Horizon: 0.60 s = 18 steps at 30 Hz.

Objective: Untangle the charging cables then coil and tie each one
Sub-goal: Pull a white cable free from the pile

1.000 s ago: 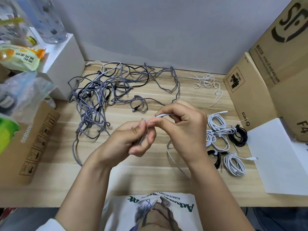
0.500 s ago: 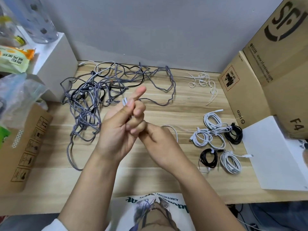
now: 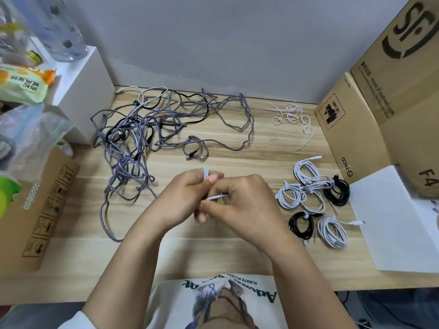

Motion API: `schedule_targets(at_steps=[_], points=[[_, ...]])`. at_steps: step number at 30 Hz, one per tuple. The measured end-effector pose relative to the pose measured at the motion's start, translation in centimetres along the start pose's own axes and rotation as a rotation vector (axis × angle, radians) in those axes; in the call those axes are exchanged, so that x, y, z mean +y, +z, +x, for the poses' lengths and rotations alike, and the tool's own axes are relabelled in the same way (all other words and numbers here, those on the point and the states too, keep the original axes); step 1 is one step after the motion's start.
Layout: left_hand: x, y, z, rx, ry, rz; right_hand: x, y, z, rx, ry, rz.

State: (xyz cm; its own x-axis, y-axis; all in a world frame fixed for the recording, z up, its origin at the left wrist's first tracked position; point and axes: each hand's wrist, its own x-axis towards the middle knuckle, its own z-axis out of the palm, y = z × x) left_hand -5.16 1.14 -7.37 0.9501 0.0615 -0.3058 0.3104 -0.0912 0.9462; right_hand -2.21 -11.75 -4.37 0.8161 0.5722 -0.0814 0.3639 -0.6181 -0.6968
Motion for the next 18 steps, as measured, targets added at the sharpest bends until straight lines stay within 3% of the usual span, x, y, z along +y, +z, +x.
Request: schedule_targets(at_steps=[7,10,15,18], points=[[0.1,-0.4,-0.3,-0.289,0.001,-0.145,0.5,-0.5,0.0,0.175,0.006,0.309],[0.1,-1.4,-0.6,-0.456,-0.030,-0.444,0.6,-0.9,0.2,0.189,-0.062,0.574],[0.5,-1.9,-0.5,-0.924,0.026,-0.978,0.9,0.0,0.8,0.209,-0.112,0.651],[1.6,-1.9,-0.9,-0.962,0.095,-1.206,1.4,0.2,0.9,0.137,-0.074,0.634]])
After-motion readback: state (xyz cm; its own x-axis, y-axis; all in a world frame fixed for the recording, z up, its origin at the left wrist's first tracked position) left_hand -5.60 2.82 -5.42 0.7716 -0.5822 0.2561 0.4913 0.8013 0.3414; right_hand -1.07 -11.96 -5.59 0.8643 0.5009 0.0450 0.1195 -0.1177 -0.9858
